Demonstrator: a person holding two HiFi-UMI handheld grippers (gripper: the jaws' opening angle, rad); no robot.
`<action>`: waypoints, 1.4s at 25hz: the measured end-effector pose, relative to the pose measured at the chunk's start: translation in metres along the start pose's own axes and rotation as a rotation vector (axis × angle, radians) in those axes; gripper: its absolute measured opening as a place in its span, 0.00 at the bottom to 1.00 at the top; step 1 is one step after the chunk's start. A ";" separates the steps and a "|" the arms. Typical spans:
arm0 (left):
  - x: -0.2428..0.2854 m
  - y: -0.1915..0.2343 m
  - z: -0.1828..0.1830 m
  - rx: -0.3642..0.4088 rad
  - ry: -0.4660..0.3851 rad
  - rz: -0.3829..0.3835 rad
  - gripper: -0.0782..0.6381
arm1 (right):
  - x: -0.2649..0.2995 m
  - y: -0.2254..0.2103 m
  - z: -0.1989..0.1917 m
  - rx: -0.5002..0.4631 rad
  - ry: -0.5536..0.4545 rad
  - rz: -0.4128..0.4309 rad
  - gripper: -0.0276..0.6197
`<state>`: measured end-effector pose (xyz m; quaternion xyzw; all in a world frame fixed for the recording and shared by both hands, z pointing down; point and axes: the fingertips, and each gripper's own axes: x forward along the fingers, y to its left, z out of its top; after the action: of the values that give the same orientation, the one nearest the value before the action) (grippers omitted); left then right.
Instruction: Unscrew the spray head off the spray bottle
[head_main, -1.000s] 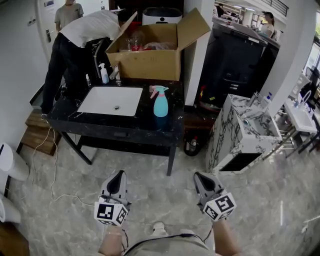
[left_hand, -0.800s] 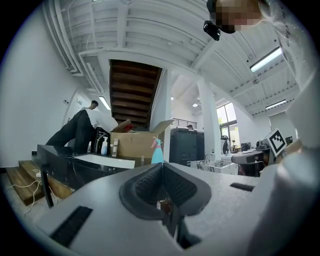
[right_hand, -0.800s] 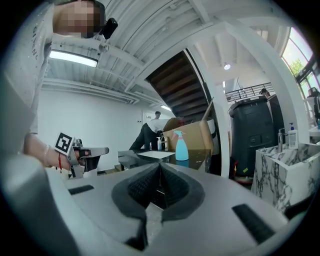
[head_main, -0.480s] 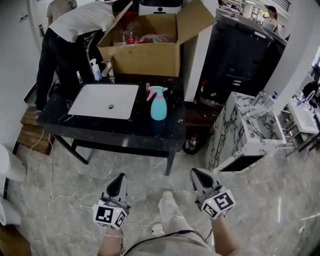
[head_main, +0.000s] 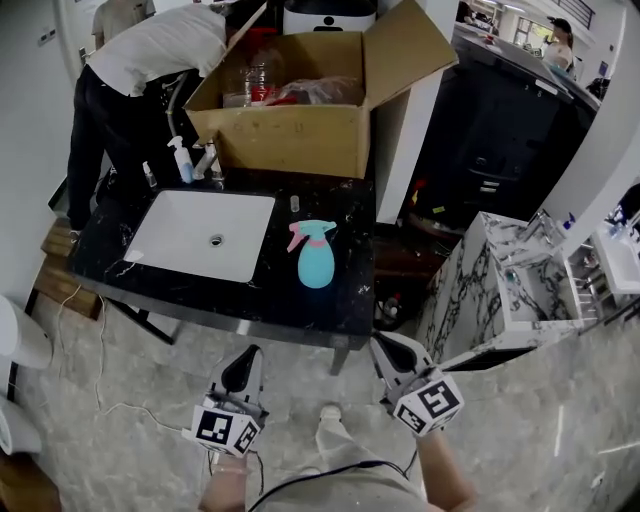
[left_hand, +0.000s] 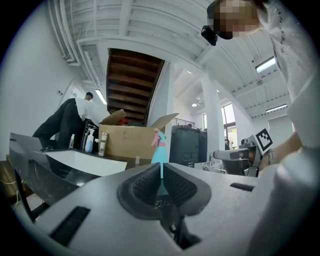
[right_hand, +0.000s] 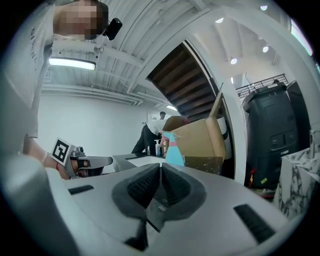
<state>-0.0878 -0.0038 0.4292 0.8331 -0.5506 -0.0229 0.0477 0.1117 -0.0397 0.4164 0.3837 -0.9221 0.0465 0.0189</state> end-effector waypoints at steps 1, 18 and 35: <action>0.010 -0.001 -0.001 -0.002 0.004 -0.008 0.12 | 0.006 -0.006 0.000 0.003 0.003 0.001 0.05; 0.123 0.004 -0.003 -0.010 -0.004 -0.111 0.12 | 0.088 -0.055 0.009 0.026 0.011 0.122 0.05; 0.188 -0.003 -0.005 0.119 0.153 -0.367 0.59 | 0.128 -0.058 0.003 0.060 0.077 0.098 0.05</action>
<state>-0.0107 -0.1749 0.4366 0.9200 -0.3849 0.0646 0.0353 0.0620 -0.1710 0.4262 0.3363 -0.9366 0.0897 0.0407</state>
